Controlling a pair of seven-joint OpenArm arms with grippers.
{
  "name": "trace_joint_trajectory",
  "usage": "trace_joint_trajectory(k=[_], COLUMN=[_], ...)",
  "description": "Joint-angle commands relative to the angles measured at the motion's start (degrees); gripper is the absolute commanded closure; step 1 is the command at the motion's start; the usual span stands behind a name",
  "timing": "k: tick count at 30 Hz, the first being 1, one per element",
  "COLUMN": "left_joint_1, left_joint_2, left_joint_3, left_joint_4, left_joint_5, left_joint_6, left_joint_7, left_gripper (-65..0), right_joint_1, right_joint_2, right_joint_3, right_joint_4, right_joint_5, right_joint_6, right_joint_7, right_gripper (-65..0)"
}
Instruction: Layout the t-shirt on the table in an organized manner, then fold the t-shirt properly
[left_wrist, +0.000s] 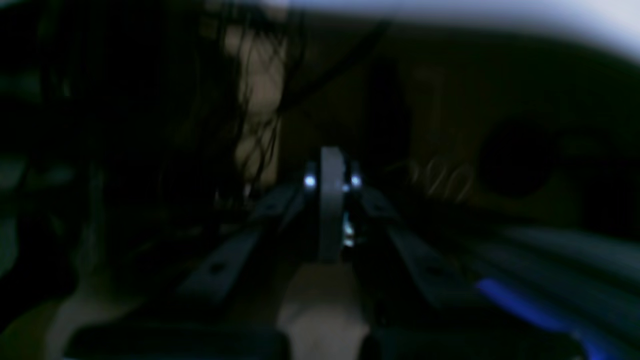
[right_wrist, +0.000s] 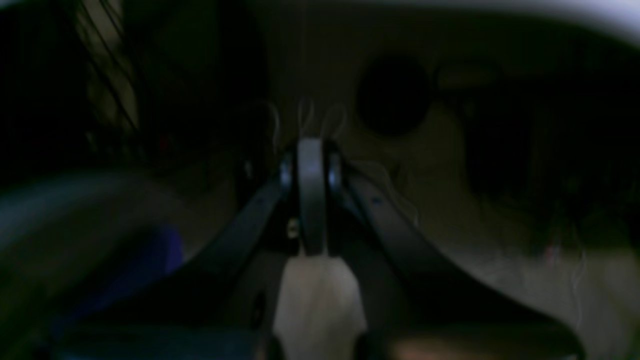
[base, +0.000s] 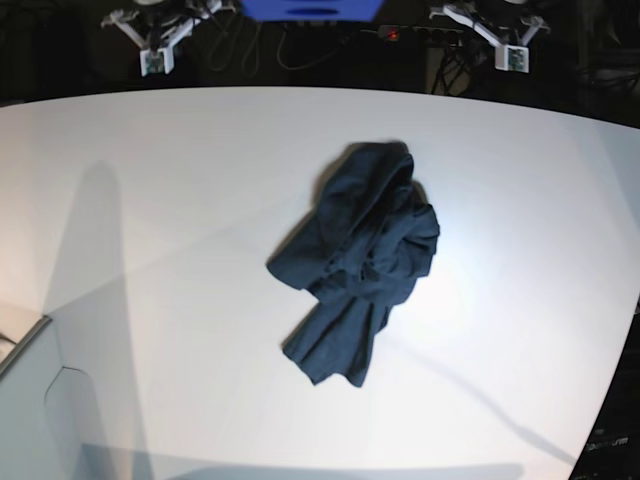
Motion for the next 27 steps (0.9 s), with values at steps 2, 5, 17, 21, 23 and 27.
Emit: trace_joint_trajectory(k=[2, 5, 17, 21, 23, 27], left_joint_1=[2.8, 3.6, -0.5, -3.0, -5.1, -10.4], left_joint_2=[-1.6, -3.8, -3.7, -3.7, -3.7, -1.0], left_joint_3=[-0.2, -0.2, 0.1, 0.2, 0.2, 1.4], left_joint_4=[5.3, 11.2, 21.2, 20.8, 18.4, 13.1], left_joint_5=[-1.9, -4.0, -5.3, -5.3, -5.3, -5.3], left_joint_6=[0.2, 0.3, 0.3, 0.3, 0.0, -0.1], left_joint_7=[-0.9, -0.9, -0.9, -0.9, -0.9, -0.9], left_gripper=[0.0, 0.0, -19.2, -40.9, -43.7, -43.6], right_joint_1=[-1.9, -1.7, 8.5, 10.4, 10.6, 10.6], right_joint_2=[0.2, 0.2, -0.1, 0.0, 0.1, 0.2], right_joint_3=[0.2, 0.1, -2.1, -2.1, -2.1, -2.1], right_joint_4=[5.4, 11.3, 16.5, 16.9, 16.9, 16.9], right_joint_5=[0.0, 0.0, 0.1, 0.1, 0.1, 0.1], right_joint_6=[0.1, 0.1, 0.1, 0.1, 0.1, 0.1], right_joint_7=[0.0, -0.1, -4.3, -7.4, -7.4, -7.4], right_gripper=[0.0, 0.0, -2.9, -16.9, -23.2, -28.9])
